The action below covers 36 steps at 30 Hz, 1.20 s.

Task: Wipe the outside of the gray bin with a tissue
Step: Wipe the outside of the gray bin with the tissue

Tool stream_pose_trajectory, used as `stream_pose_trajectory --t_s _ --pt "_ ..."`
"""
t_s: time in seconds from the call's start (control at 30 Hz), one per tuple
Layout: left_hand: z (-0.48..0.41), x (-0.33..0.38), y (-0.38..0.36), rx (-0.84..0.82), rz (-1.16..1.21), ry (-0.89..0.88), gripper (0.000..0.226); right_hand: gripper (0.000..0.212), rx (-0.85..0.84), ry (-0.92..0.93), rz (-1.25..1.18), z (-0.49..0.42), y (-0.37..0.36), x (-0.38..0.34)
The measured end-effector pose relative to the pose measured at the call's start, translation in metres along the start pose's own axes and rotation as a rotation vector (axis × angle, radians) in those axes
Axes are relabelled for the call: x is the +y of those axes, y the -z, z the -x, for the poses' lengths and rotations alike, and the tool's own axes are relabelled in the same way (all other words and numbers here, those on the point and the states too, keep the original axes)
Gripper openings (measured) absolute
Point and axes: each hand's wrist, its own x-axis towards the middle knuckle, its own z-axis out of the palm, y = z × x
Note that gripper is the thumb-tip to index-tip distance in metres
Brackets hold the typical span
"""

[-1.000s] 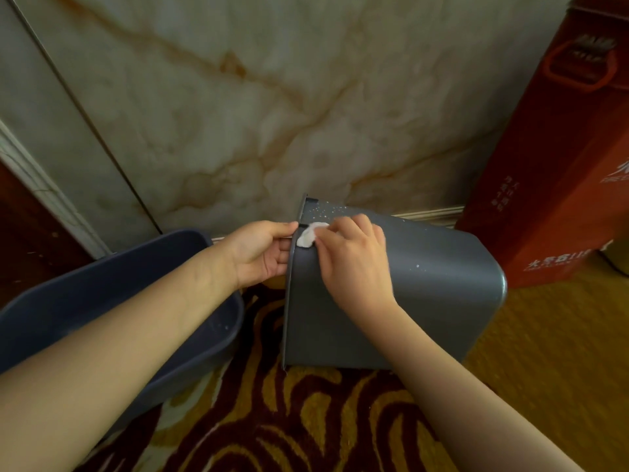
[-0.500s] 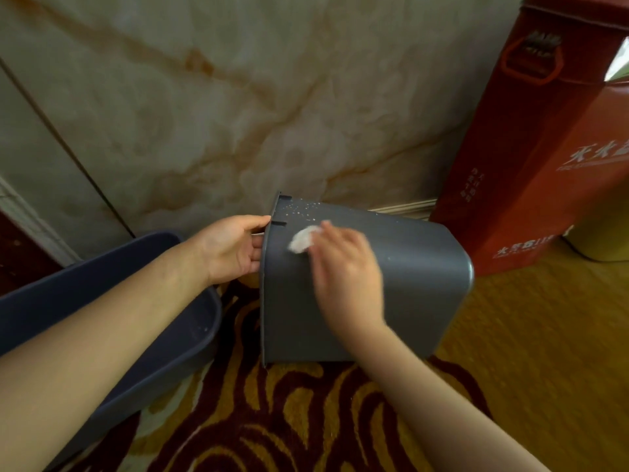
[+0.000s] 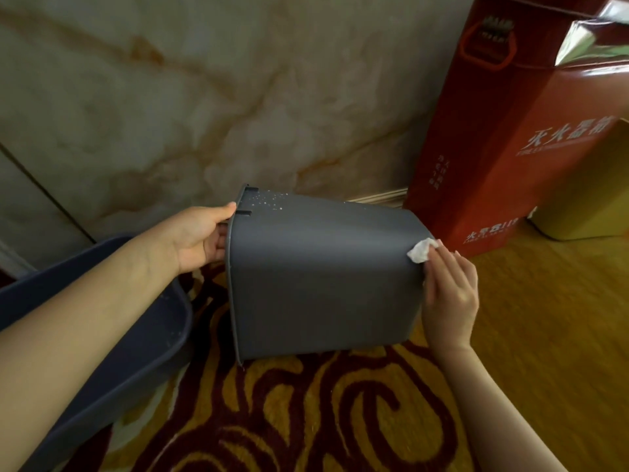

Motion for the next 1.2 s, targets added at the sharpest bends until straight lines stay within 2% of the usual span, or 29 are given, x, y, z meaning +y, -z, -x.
stream_pose_trajectory --t_s 0.1,0.17,0.27,0.33,0.43,0.53,0.63,0.77,0.83,0.9,1.0,1.07,1.2 --pt "0.001 0.002 -0.004 0.019 0.008 0.001 0.033 0.018 0.106 -0.029 -0.052 -0.014 -0.001 -0.012" --pt "0.002 0.003 -0.004 0.024 0.019 0.018 0.032 0.017 0.121 0.094 -0.123 -0.020 -0.009 -0.037" --pt "0.003 0.001 -0.001 0.006 0.027 0.062 0.031 0.020 -0.076 0.325 -0.236 -0.018 -0.024 -0.079" --pt "0.001 0.000 0.002 -0.026 0.025 0.104 0.038 0.021 -0.182 0.388 -0.254 -0.016 -0.027 -0.087" --pt "-0.002 -0.001 0.005 -0.058 0.008 0.145 0.053 0.021 -0.139 0.249 -0.218 -0.015 -0.016 -0.060" --pt "-0.003 0.000 0.004 -0.062 0.034 0.147 0.056 0.023 -0.100 0.122 -0.125 -0.006 0.005 -0.028" --pt "-0.007 0.005 -0.006 0.001 0.131 0.118 0.051 0.021 -0.088 0.077 -0.112 0.000 0.019 -0.027" --pt "-0.011 0.009 -0.023 0.108 0.158 0.112 0.036 0.018 -0.101 0.042 -0.213 -0.021 0.025 -0.063" --pt "-0.009 0.005 -0.026 0.111 0.173 0.117 0.035 0.016 -0.144 0.053 -0.286 -0.039 0.020 -0.091" --pt "-0.003 -0.001 -0.026 0.080 0.220 0.110 0.036 0.014 -0.218 0.145 -0.345 -0.058 0.008 -0.121" --pt "0.005 -0.010 -0.023 -0.011 0.313 0.085 0.039 0.013 -0.428 0.345 -0.306 -0.078 -0.015 -0.160" --pt "0.010 -0.015 -0.023 -0.030 0.345 0.075 0.038 0.022 -0.574 0.439 -0.228 -0.080 -0.030 -0.174" --pt "0.015 -0.015 -0.023 -0.033 0.363 0.066 0.039 0.022 -0.562 0.420 -0.117 -0.062 -0.035 -0.183"
